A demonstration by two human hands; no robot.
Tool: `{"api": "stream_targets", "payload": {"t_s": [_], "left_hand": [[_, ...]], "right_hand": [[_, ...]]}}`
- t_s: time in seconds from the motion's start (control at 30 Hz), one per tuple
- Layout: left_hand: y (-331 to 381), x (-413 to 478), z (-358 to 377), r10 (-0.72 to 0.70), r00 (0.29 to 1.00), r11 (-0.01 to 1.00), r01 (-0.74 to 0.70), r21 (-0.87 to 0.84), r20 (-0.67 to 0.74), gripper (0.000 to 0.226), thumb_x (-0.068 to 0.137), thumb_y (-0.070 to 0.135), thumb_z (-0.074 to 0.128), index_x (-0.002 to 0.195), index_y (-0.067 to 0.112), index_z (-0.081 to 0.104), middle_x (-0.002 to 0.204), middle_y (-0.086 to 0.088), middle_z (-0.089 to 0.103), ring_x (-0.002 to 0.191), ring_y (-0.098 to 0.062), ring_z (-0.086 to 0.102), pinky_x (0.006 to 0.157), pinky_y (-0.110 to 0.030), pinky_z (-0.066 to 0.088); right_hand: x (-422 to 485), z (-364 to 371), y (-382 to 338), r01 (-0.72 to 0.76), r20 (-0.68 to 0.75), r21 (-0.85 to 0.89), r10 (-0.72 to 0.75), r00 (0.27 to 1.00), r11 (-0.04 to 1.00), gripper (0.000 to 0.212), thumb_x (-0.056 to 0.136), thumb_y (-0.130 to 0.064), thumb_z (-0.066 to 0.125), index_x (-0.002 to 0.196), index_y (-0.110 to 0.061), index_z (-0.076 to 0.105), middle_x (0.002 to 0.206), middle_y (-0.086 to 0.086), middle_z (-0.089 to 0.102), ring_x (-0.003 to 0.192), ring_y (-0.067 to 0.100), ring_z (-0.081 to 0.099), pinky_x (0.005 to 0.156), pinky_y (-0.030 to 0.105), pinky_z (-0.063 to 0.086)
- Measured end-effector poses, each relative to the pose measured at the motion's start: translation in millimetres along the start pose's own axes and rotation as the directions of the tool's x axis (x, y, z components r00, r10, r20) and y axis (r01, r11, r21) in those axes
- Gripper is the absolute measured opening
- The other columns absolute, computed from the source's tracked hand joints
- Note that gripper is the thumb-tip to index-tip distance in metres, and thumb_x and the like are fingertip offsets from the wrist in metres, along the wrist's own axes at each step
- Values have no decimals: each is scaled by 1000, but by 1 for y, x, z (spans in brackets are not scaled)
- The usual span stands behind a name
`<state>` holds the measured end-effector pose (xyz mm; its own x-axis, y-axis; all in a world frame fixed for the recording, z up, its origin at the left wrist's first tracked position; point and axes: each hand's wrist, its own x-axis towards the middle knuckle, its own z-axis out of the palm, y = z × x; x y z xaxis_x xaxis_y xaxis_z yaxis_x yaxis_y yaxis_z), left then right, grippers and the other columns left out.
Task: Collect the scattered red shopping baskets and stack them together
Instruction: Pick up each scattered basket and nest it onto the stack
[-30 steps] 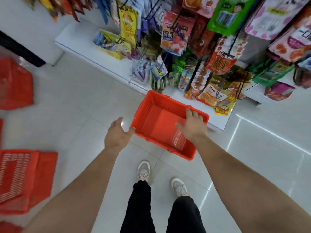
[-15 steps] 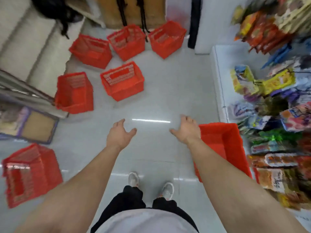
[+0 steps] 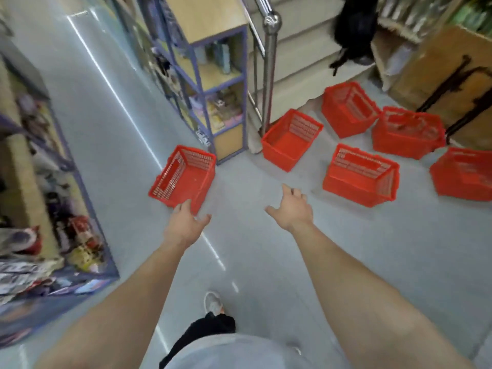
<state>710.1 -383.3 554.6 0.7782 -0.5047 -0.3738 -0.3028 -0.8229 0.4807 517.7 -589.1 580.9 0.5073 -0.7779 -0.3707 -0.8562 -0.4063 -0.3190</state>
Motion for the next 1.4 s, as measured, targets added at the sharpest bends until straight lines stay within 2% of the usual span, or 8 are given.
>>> {"api": "stream_targets", "payload": {"t_s": [0.13, 0.27, 0.47, 0.7, 0.87, 1.03, 1.17, 1.4], "left_hand": [[-66, 65, -61, -77, 994, 996, 73, -59, -81, 73, 83, 58, 64, 142, 18, 45, 137, -13, 53, 126, -35, 53, 99, -45, 43], [-97, 124, -106, -139, 985, 987, 129, -98, -105, 81, 84, 55, 67, 148, 11, 40, 144, -16, 50, 132, -34, 47, 106, -43, 38], [-114, 209, -133, -201, 972, 967, 178, -183, -118, 79, 85, 53, 68, 146, 10, 42, 144, -14, 49, 132, -32, 47, 106, -40, 38], [-137, 326, -117, -380, 915, 911, 345, -225, -135, 87, 84, 55, 69, 150, 7, 38, 149, -17, 46, 138, -33, 42, 112, -43, 34], [-164, 427, -78, -578, 807, 790, 516, -332, -119, 88, 84, 57, 67, 151, 10, 37, 152, -15, 43, 139, -32, 42, 112, -41, 33], [-213, 519, -7, -694, 714, 680, 609, -408, -91, 87, 85, 52, 68, 152, 7, 35, 153, -14, 42, 140, -29, 40, 114, -40, 32], [-270, 578, 70, -800, 595, 545, 670, -505, -75, 94, 82, 59, 66, 155, 13, 28, 157, -9, 36, 143, -27, 36, 115, -44, 32], [-362, 633, 226, -929, 371, 296, 740, -604, 0, 98, 84, 57, 67, 158, 14, 19, 159, -10, 32, 142, -31, 37, 110, -50, 37]], "right_hand": [[55, 19, -112, 86, 36, -37, -84, 996, 996, 86, 80, -61, 63, 148, -18, 31, 144, 11, 40, 132, 34, 36, 102, 45, 39], [106, 26, -191, 114, 56, -47, -112, 992, 992, 89, 81, -60, 64, 150, -17, 28, 146, 11, 39, 134, 34, 35, 104, 45, 37], [195, 39, -255, 147, 94, -79, -140, 986, 986, 87, 81, -59, 64, 148, -14, 32, 144, 13, 39, 133, 34, 36, 103, 44, 37], [353, 79, -318, 224, 199, -108, -200, 959, 969, 83, 83, -58, 62, 146, -12, 36, 143, 14, 42, 132, 34, 37, 102, 44, 37], [487, 135, -369, 324, 297, -92, -285, 912, 942, 75, 82, -53, 67, 141, -16, 40, 137, 15, 47, 128, 36, 42, 101, 45, 38], [605, 229, -405, 410, 353, -129, -344, 870, 903, 71, 84, -50, 68, 137, -10, 44, 130, 19, 49, 124, 39, 45, 100, 46, 41], [684, 328, -409, 448, 335, -132, -385, 860, 884, 62, 83, -48, 69, 129, -10, 49, 124, 19, 51, 120, 39, 47, 98, 46, 41], [789, 492, -372, 473, 253, -175, -424, 870, 864, 70, 88, -41, 66, 143, -6, 40, 134, 22, 45, 126, 42, 40, 107, 47, 33]]}}
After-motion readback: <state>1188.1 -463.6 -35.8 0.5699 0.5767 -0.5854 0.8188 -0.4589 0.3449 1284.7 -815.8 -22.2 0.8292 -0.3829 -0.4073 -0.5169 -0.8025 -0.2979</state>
